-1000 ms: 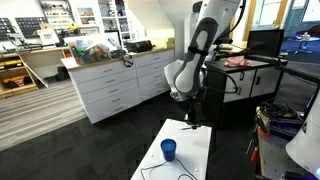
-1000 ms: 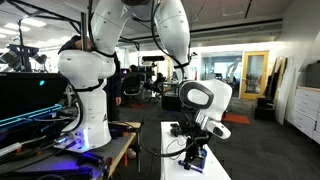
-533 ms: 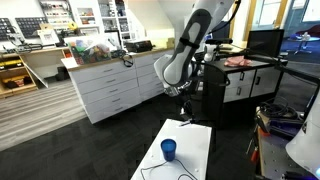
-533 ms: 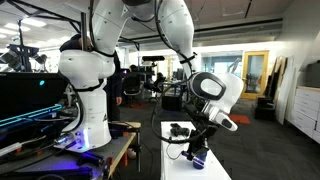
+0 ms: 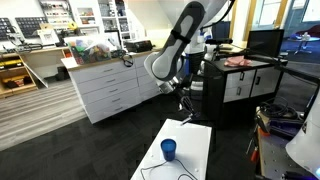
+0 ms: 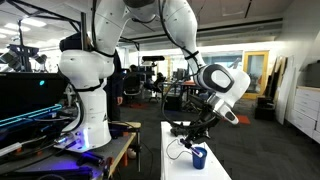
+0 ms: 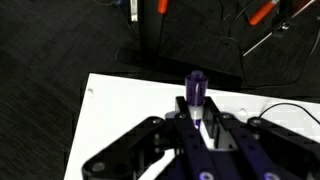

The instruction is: Pick the marker and put it in the cup

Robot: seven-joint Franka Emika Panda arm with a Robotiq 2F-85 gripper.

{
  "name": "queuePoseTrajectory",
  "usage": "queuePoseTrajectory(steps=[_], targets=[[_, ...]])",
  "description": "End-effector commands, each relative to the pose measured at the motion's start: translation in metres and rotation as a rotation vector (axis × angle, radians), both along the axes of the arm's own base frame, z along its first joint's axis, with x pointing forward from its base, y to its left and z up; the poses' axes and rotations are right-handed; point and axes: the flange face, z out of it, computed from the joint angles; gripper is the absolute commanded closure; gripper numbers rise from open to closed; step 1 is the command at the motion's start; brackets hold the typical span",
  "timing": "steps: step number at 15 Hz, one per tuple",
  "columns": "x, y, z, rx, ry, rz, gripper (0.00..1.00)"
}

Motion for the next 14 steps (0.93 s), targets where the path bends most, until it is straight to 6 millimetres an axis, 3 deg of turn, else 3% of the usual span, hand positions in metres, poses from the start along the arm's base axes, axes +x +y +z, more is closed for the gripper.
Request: queuePoseTrajectory(steps=[1,7,14], targets=[[0.006,0.01,0.009,0.018,0.079,0.024,0.94],[0.02,0.03,0.013,0.0,0.197,0.077,0.94],[0.043,0.053,0.004,-0.017,0.303,0.137,0.94]])
